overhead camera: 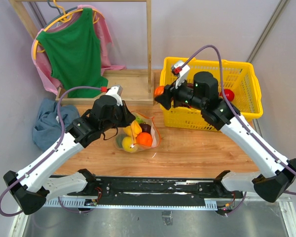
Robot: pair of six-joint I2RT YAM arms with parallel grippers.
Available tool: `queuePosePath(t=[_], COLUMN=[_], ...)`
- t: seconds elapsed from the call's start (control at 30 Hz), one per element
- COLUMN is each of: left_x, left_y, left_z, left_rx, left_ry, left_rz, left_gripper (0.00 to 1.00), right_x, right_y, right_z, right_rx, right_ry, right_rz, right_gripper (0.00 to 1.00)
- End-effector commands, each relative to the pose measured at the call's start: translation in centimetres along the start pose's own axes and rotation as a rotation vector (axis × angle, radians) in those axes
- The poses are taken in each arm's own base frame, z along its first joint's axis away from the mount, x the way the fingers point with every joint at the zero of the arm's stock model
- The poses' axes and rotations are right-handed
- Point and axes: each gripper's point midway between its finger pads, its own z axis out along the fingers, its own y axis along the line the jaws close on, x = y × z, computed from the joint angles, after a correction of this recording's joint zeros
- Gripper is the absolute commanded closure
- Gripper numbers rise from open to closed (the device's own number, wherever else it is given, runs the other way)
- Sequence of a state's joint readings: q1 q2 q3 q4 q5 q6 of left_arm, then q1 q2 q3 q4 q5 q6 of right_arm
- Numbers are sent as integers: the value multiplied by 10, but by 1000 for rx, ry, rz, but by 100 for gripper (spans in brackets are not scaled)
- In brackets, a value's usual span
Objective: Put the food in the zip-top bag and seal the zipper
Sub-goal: Pick up the fake fruit from the bin, then place the fake fruit in the zipper food storage bag.
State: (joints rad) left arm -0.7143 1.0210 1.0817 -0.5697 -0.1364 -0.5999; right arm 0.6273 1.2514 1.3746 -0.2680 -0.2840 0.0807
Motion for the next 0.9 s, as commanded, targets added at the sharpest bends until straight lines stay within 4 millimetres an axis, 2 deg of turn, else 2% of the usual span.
queuePosePath(t=[0.0, 0.2, 0.37, 0.5, 0.73, 0.87], left_x=[-20, -20, -16, -11, 0, 7], left_y=[-12, -11, -11, -14, -21, -24], left_z=[-3, -4, -4, -6, -8, -11], left_rx=[36, 26, 31, 52, 100, 128], left_ry=[-60, -59, -40, -21, 34, 67], left_rz=[-30, -36, -35, -39, -33, -28], left_gripper=[100, 100, 100, 100, 100, 100], right_x=[3, 45, 88, 108, 129, 133], right_y=[43, 97, 118, 113, 92, 80], right_z=[1, 0, 8, 25, 59, 71], right_rx=[-85, -232, -271, -222, -129, -72], right_ry=[-14, 57, 123, 126, 118, 93], right_rz=[24, 40, 16, -19, -122, -161], right_gripper=[75, 75, 74, 74, 73, 73])
